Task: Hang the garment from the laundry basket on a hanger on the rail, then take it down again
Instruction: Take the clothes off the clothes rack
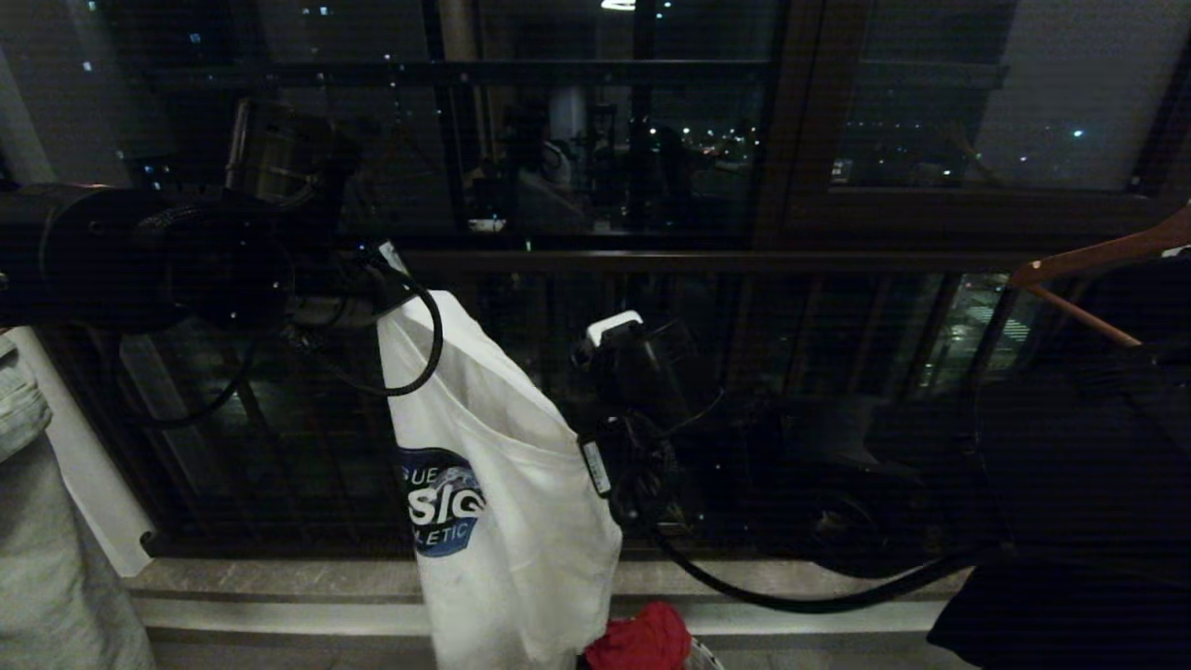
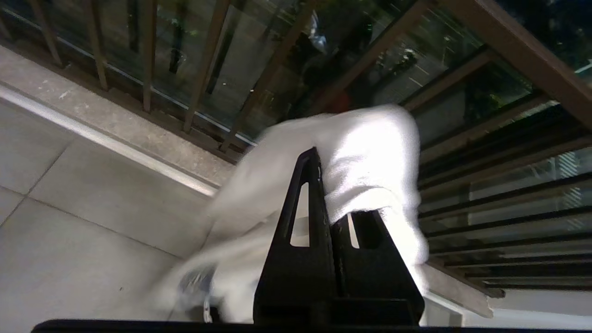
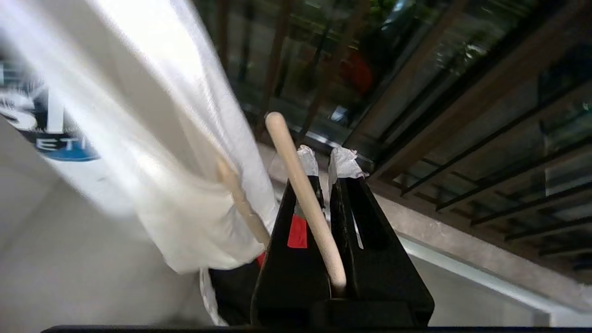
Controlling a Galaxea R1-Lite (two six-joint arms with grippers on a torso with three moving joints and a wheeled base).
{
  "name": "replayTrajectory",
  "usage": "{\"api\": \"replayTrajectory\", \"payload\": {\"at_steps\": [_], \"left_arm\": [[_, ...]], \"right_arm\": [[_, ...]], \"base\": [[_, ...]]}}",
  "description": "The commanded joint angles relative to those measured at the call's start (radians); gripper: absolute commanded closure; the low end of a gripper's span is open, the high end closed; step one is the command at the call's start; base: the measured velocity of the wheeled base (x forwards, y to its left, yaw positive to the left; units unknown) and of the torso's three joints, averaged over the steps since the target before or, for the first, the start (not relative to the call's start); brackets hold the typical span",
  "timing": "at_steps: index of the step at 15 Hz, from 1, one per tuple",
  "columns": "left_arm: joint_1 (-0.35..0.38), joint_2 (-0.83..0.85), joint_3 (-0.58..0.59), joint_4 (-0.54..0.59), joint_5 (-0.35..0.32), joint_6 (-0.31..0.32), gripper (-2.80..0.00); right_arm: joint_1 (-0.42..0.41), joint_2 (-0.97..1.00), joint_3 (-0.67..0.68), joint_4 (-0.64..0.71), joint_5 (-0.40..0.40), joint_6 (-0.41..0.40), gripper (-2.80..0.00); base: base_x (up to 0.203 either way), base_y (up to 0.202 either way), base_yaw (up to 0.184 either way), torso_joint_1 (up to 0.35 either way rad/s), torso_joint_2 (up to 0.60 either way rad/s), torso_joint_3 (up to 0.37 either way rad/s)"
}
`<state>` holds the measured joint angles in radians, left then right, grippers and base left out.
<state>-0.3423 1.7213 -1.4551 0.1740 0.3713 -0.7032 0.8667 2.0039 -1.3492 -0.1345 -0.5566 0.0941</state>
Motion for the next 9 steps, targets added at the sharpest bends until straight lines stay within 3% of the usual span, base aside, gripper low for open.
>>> {"api": "replayTrajectory", "payload": {"at_steps": [1, 5, 9], "left_arm": [[-0.001, -0.03, 0.002, 0.001, -0.017, -0.005, 0.0], [0.009, -0.017, 0.002, -0.001, -0.02, -0.003, 0.0], [0.048, 0.017, -0.007, -0.001, -0.02, 0.004, 0.0]], "right_arm": [[0.042, -0.006, 0.032, -0.001, -0.002, -0.003, 0.0], [0.106, 0.0, 0.072, -0.007, -0.006, -0.007, 0.0], [0.11, -0.035, 0.085, -0.005, -0.008, -0.01, 0.0]], "base": [[0.0, 0.0, 0.0, 0.0, 0.0, 0.0], [0.0, 0.0, 0.0, 0.0, 0.0, 0.0], [0.0, 0.0, 0.0, 0.0, 0.0, 0.0]]}}
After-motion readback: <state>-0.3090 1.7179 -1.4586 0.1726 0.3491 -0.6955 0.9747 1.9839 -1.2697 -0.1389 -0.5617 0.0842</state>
